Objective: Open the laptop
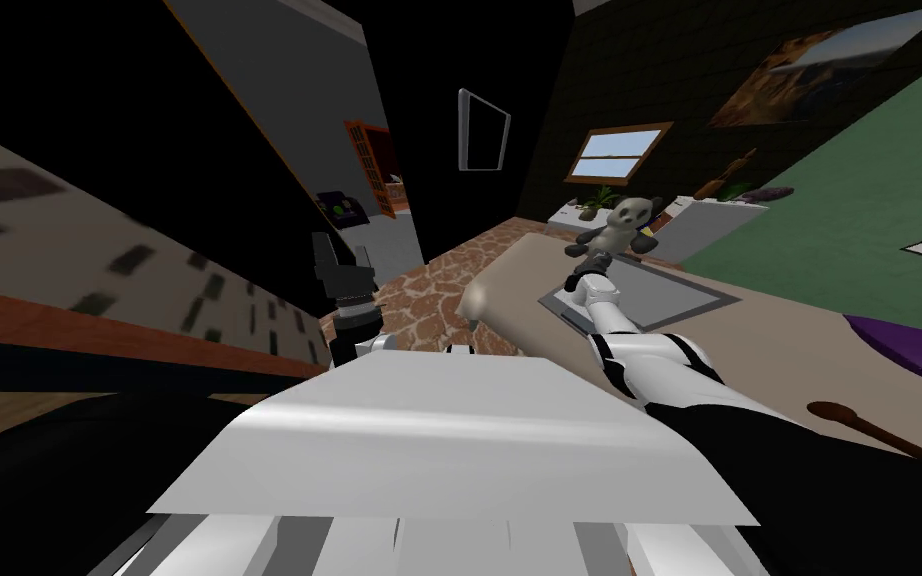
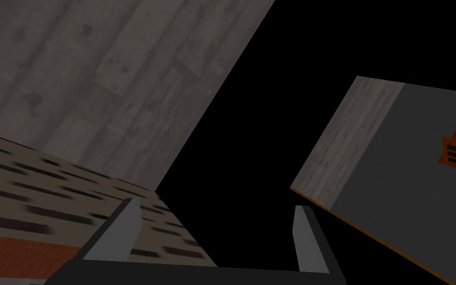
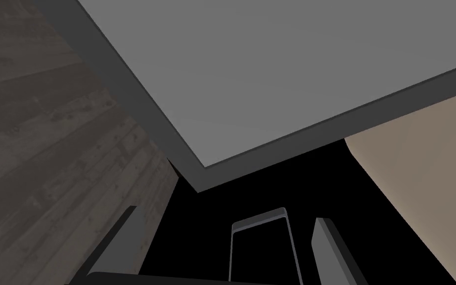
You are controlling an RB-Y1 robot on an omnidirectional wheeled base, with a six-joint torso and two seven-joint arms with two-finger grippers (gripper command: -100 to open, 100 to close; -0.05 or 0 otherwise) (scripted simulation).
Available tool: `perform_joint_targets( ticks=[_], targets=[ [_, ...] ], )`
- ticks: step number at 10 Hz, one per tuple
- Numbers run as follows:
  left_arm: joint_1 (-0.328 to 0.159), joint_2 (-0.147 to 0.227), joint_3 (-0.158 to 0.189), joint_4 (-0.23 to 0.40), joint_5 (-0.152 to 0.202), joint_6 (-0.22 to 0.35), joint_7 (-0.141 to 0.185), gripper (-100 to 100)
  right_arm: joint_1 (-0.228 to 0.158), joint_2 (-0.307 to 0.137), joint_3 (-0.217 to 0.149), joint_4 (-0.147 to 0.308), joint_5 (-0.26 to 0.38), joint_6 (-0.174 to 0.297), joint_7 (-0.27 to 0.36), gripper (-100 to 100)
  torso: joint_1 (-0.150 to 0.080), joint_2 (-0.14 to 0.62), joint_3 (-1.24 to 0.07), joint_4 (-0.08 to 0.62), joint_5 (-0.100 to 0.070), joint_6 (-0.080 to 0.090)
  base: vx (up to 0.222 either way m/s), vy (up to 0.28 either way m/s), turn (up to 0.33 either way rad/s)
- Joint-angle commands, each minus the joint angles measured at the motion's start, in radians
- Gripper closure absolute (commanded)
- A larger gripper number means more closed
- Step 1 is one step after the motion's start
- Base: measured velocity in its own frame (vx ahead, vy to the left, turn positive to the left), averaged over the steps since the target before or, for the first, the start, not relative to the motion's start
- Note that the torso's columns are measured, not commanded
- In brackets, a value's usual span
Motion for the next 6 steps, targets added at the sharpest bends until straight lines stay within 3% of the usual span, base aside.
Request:
perform_joint_targets(
  ticks=[1,3,6],
  targets=[
    [0.000,0.000,0.000,0.000,0.000,0.000,0.000,0,0.070,-0.053,0.006,-0.026,0.052,0.025,-0.051,-100,-0.001,0.001,0.001,0.000,0.000,0.000,-0.127,-0.090,0.358],
    [0.000,0.000,0.000,0.000,0.000,0.000,0.000,0,0.070,-0.053,0.006,-0.026,0.054,0.025,-0.051,-100,-0.002,0.001,0.001,0.001,-0.001,0.002,-0.068,-0.045,0.007],
    [0.000,0.000,0.000,0.000,0.000,0.000,0.000,0,0.130,-0.102,0.014,-0.040,0.109,0.049,-0.096,-100,-0.001,0.001,0.000,0.000,0.000,0.000,-0.064,-0.046,0.200]
  ],
)
